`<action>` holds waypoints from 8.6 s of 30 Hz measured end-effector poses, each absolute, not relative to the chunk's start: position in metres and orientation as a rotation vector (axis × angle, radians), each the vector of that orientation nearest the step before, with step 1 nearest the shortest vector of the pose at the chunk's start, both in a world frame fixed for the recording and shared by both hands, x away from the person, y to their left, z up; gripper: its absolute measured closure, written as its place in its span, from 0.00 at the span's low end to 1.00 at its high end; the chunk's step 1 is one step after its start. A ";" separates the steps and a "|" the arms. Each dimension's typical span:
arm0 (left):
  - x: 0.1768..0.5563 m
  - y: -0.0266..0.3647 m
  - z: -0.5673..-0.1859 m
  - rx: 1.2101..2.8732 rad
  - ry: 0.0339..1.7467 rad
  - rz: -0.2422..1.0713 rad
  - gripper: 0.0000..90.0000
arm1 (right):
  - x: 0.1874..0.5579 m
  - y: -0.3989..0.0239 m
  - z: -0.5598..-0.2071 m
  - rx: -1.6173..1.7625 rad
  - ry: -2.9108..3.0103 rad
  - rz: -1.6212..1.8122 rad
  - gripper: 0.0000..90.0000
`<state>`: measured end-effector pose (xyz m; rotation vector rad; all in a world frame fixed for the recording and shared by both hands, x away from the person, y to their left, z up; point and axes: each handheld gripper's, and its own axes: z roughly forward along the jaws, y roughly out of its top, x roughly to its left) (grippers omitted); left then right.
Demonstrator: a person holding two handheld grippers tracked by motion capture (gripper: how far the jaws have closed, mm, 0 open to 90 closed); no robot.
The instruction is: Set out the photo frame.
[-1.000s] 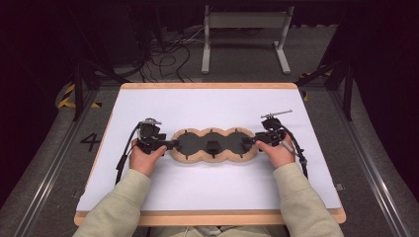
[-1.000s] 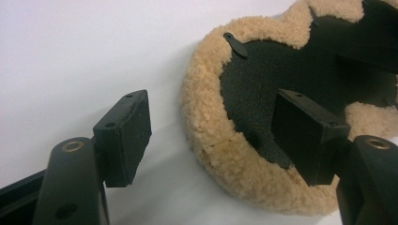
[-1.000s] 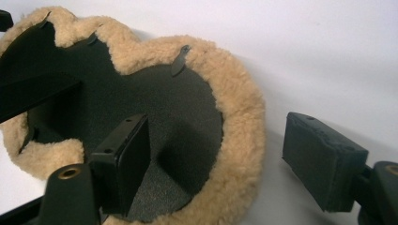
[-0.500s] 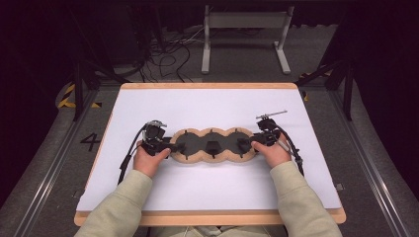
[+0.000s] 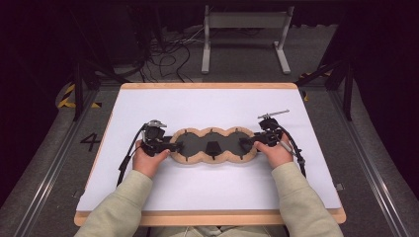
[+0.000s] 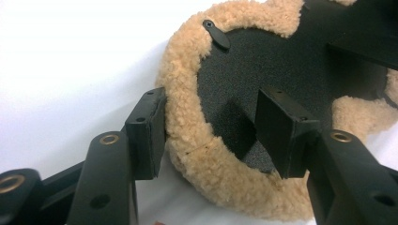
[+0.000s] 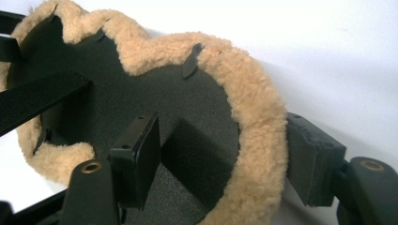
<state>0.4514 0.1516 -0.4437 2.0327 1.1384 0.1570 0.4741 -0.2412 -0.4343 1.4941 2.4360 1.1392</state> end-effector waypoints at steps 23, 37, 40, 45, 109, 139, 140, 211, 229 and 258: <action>0.406 0.165 -0.415 2.008 0.988 0.255 0.65 | 0.415 -0.245 -0.389 1.186 2.419 1.069 0.63; 0.373 0.176 -0.407 2.003 0.898 0.201 0.61 | 0.378 -0.251 -0.372 1.041 2.495 1.099 0.63; 0.369 0.177 -0.406 2.010 0.881 0.195 0.61 | 0.373 -0.252 -0.371 1.026 2.511 1.103 0.62; 0.359 0.182 -0.407 2.014 0.839 0.163 0.58 | 0.364 -0.254 -0.367 0.979 2.574 1.100 0.60; 0.350 0.212 -0.404 1.849 0.816 0.384 0.66 | 0.315 -0.255 -0.362 0.743 2.617 1.055 1.00; 0.356 0.212 -0.409 1.876 0.832 0.387 1.00 | 0.323 -0.246 -0.411 0.843 2.622 0.972 1.00; 0.357 0.212 -0.409 1.882 0.831 0.395 1.00 | 0.323 -0.246 -0.413 0.844 2.624 0.968 1.00; 0.346 0.190 -0.413 2.038 0.632 0.247 1.00 | 0.408 -0.244 -0.426 1.140 2.358 1.053 1.00; 0.342 0.190 -0.412 2.050 0.608 0.259 1.00 | 0.445 -0.223 -0.425 1.177 2.333 1.034 1.00; 0.336 0.182 -0.418 2.120 0.564 0.226 1.00 | 0.462 -0.217 -0.431 1.206 2.301 1.065 1.00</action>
